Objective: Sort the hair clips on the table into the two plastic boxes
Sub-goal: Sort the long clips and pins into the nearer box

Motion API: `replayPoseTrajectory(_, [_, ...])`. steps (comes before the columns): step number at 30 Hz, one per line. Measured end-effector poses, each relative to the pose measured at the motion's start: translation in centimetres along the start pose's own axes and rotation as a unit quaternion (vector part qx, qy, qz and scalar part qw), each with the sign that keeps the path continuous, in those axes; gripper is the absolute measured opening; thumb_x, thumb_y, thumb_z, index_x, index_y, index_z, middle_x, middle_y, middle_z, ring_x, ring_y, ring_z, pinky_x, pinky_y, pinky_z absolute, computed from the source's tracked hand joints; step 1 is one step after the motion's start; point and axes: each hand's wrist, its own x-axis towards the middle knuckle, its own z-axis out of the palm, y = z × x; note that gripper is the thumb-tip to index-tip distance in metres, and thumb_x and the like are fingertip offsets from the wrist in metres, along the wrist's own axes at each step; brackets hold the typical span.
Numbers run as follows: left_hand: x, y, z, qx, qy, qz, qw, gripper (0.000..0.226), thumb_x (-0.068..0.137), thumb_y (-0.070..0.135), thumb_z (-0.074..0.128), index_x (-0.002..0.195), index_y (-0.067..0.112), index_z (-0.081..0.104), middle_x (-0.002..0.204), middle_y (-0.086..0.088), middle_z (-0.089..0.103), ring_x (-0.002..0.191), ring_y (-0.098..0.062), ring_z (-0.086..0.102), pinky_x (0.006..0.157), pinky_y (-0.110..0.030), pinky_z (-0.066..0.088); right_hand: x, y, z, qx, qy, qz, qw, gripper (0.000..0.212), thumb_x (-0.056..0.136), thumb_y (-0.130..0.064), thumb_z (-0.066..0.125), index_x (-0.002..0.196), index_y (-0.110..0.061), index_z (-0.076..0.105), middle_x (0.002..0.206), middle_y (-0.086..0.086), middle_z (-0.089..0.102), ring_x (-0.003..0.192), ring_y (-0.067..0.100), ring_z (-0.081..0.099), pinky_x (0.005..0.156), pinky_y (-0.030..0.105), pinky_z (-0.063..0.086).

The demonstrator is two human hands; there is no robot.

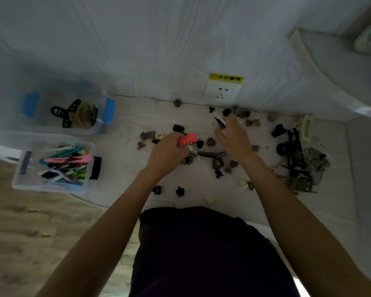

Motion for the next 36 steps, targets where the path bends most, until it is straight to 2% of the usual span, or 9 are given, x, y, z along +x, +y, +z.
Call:
replayPoseTrajectory(4, [-0.5, 1.9, 2.9, 0.066, -0.027, 0.027, 0.997, 0.037, 0.087, 0.028, 0.058, 0.118, 0.008, 0.051, 0.113, -0.012, 0.058, 0.104, -0.027, 0.053, 0.085, -0.031, 0.04, -2.7, -0.6, -0.6, -0.03, -0.029, 0.0, 0.999, 0.031, 0.095, -0.033, 0.047, 0.108, -0.006, 0.048, 0.089, 0.008, 0.059, 0.072, 0.021, 0.053, 0.059, 0.028, 0.031])
replayPoseTrajectory(7, [0.0, 2.0, 4.1, 0.128, -0.006, 0.017, 0.992, 0.041, 0.086, 0.034, 0.058, 0.12, 0.013, 0.05, 0.116, -0.008, 0.059, 0.107, -0.025, 0.052, 0.088, -0.033, 0.04, -4.6, -0.2, 0.0, -0.135, -0.063, -0.03, 0.988, 0.029, 0.094, -0.031, 0.049, 0.114, -0.01, 0.049, 0.1, 0.008, 0.063, 0.084, 0.025, 0.059, 0.063, 0.031, 0.039])
replayPoseTrajectory(12, [0.2, 1.3, 3.8, 0.18, 0.032, 0.009, 0.983, 0.035, 0.089, 0.03, 0.055, 0.122, 0.018, 0.053, 0.106, -0.009, 0.064, 0.096, -0.026, 0.059, 0.079, -0.034, 0.045, -5.5, 1.1, -0.2, -0.211, -0.059, -0.004, 0.976, 0.027, 0.095, -0.026, 0.045, 0.115, -0.008, 0.05, 0.107, 0.012, 0.059, 0.094, 0.028, 0.056, 0.068, 0.035, 0.043])
replayPoseTrajectory(16, [0.4, 0.0, 2.9, 0.208, 0.012, 0.018, 0.978, 0.036, 0.085, 0.019, 0.055, 0.121, 0.016, 0.055, 0.11, -0.008, 0.064, 0.1, -0.027, 0.055, 0.078, -0.036, 0.046, -5.6, 2.1, -0.9, -0.209, -0.027, 0.03, 0.977, 0.028, 0.096, -0.025, 0.044, 0.117, -0.006, 0.05, 0.109, 0.015, 0.058, 0.098, 0.03, 0.054, 0.069, 0.035, 0.04])
replayPoseTrajectory(20, [-0.2, -0.6, 2.1, 0.153, 0.02, 0.037, 0.987, 0.031, 0.085, 0.021, 0.057, 0.115, 0.014, 0.06, 0.112, -0.008, 0.062, 0.101, -0.028, 0.053, 0.079, -0.037, 0.044, -5.8, 1.5, -1.1, -0.163, 0.016, 0.041, 0.986, 0.029, 0.097, -0.026, 0.043, 0.114, -0.004, 0.051, 0.105, 0.017, 0.059, 0.095, 0.032, 0.054, 0.072, 0.037, 0.042])
replayPoseTrajectory(24, [-1.2, -0.7, 0.8, 0.096, 0.056, 0.088, 0.99, 0.027, 0.087, 0.019, 0.058, 0.11, 0.006, 0.06, 0.106, -0.014, 0.061, 0.097, -0.032, 0.054, 0.076, -0.038, 0.046, -5.7, -0.2, -1.0, -0.096, 0.036, 0.064, 0.993, 0.031, 0.097, -0.034, 0.041, 0.103, -0.005, 0.051, 0.083, 0.014, 0.06, 0.076, 0.029, 0.055, 0.061, 0.035, 0.039])
replayPoseTrajectory(30, [-5.1, -3.2, -4.5, 0.031, 0.096, 0.024, 0.995, 0.02, 0.094, 0.019, 0.048, 0.11, 0.01, 0.055, 0.085, -0.007, 0.062, 0.068, -0.019, 0.052, 0.062, -0.027, 0.034, -6.0, -5.4, 0.7, 0.029, -0.013, 0.048, 0.998, 0.027, 0.099, -0.031, 0.037, 0.081, -0.012, 0.038, 0.056, -0.005, 0.036, 0.048, 0.012, 0.036, 0.048, 0.03, 0.023])
replayPoseTrajectory(34, [-8.8, -8.4, -10.7, 0.056, 0.112, 0.018, 0.992, 0.039, 0.086, 0.031, 0.037, 0.114, 0.013, 0.057, 0.096, -0.011, 0.068, 0.082, -0.03, 0.062, 0.068, -0.036, 0.049, -5.7, -11.4, 3.9, 0.092, -0.11, 0.005, 0.99, 0.017, 0.099, -0.025, 0.037, 0.089, -0.013, 0.04, 0.061, -0.004, 0.039, 0.051, 0.01, 0.037, 0.045, 0.023, 0.026])
replayPoseTrajectory(36, [-10.5, -11.0, -13.6, 0.087, 0.115, 0.008, 0.989, 0.044, 0.082, 0.034, 0.034, 0.105, 0.007, 0.059, 0.093, -0.016, 0.066, 0.083, -0.033, 0.061, 0.07, -0.039, 0.048, -5.3, -14.7, 5.6, 0.117, -0.143, -0.025, 0.982, 0.015, 0.098, -0.025, 0.04, 0.093, -0.011, 0.046, 0.064, -0.003, 0.043, 0.054, 0.01, 0.04, 0.048, 0.025, 0.029])
